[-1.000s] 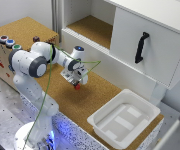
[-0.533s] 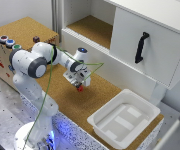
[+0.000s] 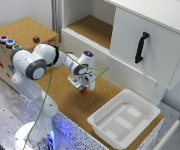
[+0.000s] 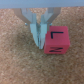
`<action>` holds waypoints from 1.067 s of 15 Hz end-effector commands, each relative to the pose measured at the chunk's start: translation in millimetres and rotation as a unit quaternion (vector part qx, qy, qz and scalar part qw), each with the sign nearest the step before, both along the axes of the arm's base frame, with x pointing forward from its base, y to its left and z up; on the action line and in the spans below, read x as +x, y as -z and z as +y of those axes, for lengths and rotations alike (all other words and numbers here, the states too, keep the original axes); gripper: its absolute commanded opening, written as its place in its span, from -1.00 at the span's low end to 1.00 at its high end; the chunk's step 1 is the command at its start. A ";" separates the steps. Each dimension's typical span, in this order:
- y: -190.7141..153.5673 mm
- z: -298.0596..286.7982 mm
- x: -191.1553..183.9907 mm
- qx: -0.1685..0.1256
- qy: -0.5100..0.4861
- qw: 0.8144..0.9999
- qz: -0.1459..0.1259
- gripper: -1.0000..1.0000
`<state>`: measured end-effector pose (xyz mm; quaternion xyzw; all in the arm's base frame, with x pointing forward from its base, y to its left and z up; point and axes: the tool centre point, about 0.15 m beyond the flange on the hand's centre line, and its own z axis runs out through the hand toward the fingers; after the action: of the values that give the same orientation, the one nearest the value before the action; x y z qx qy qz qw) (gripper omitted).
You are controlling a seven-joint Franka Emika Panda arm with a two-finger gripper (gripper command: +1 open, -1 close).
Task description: Slide the pink block towards the right
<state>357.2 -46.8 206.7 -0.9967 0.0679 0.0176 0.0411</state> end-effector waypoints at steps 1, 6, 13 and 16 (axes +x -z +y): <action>-2.1 -33.9 -4.1 0.001 -0.011 1.000 -0.025 -1.00; -4.2 -56.5 -3.3 -0.005 -0.007 1.000 -0.024 -1.00; -57.4 -27.0 -5.2 0.024 -0.032 0.999 -0.003 1.00; -86.9 -26.0 -10.1 0.041 -0.018 0.999 -0.014 1.00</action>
<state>355.8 -81.8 235.1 -0.9977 0.0409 -0.0026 0.0541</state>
